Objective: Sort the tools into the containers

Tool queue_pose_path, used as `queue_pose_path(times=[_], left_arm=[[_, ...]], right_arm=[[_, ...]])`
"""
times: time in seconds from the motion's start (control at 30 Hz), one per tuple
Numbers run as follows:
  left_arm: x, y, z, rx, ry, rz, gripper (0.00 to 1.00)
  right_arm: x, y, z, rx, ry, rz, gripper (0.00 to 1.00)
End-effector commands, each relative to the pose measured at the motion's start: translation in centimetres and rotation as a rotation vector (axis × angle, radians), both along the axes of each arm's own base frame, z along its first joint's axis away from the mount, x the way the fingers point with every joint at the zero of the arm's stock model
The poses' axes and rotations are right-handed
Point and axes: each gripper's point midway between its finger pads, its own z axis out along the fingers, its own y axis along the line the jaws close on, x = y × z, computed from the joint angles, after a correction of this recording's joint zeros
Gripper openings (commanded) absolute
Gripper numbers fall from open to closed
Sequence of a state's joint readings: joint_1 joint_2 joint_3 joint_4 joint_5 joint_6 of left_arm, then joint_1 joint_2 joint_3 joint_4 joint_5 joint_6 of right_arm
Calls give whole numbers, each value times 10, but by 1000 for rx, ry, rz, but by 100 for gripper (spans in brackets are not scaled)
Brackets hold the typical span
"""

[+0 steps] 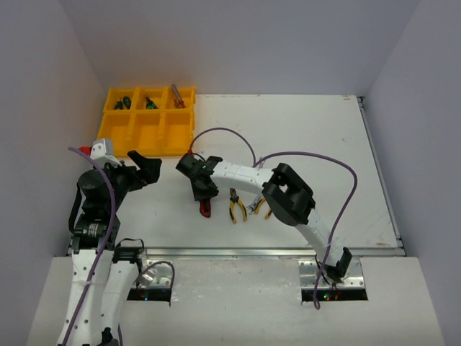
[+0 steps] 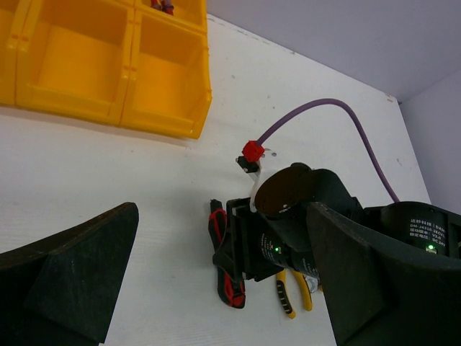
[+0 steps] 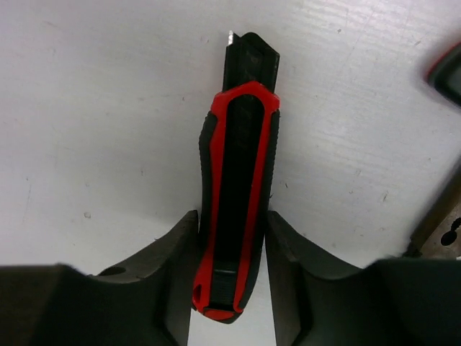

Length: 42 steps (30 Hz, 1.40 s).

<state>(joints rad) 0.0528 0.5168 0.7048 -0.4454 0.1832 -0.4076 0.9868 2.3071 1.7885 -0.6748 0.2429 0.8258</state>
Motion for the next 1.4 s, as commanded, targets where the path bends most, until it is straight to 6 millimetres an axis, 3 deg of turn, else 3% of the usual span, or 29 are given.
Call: queue_pose_path(times=[0.0, 0.03, 0.07, 0.1, 0.13, 0.17, 0.2, 0.3, 0.37, 0.47, 0.53, 0.6, 0.7, 0.87, 1.0, 1.1, 1.2, 1.23, 1.27, 1.3, 1.37], left_arm=[[4, 0, 10, 13, -45, -5, 100], [4, -1, 10, 11, -42, -7, 100], [4, -1, 9, 11, -40, -7, 100], [5, -2, 8, 9, -35, -14, 100], [6, -3, 6, 8, -25, -17, 100], [6, -3, 6, 7, -24, -21, 100], [6, -6, 5, 4, -16, -36, 100], [5, -19, 4, -24, 4, -100, 100], [5, -31, 2, -65, 18, -159, 100], [1, -77, -2, -225, 2, -428, 100], [-16, -105, -14, -391, 54, -602, 100], [-15, -116, 2, -438, -44, -706, 100], [-15, -128, 7, -435, -57, -740, 100], [-14, -146, 9, -431, -36, -779, 98], [-17, -163, 10, -426, -32, -809, 84], [-16, -171, 4, -419, -7, -811, 64], [-11, -174, -6, -410, 29, -796, 23], [-6, -174, -9, -399, 43, -778, 4], [2, -171, -12, -382, 48, -742, 1], [12, -166, -15, -360, 54, -685, 0], [36, -151, -21, -304, 73, -542, 0]], right_arm=[[-5, 3, 5, -29, -39, 7, 30], [-5, 4, 9, -25, -45, 11, 21], [-6, 3, 10, -25, -46, 15, 19], [-5, 5, 27, 11, -68, 21, 1], [-4, 6, 36, 32, -85, 33, 0], [-6, 4, 31, 29, -83, 34, 0], [-6, 5, 60, 87, -120, 47, 0], [-15, 3, 89, 208, -188, 134, 0], [-22, 8, 131, 355, -269, 212, 0], [-44, -3, 174, 520, -373, 324, 0], [-53, -5, 184, 590, -424, 394, 0], [-59, -9, 198, 635, -477, 434, 0], [-66, -17, 222, 711, -550, 440, 0], [-66, -19, 243, 739, -585, 442, 0], [-64, -15, 252, 749, -591, 441, 0], [-63, -13, 257, 756, -595, 439, 0], [-64, -15, 261, 770, -605, 435, 0], [-65, -17, 263, 774, -611, 436, 0], [-65, -18, 263, 773, -614, 435, 3], [-65, -21, 263, 765, -618, 428, 13], [-62, -29, 260, 736, -629, 401, 48]])
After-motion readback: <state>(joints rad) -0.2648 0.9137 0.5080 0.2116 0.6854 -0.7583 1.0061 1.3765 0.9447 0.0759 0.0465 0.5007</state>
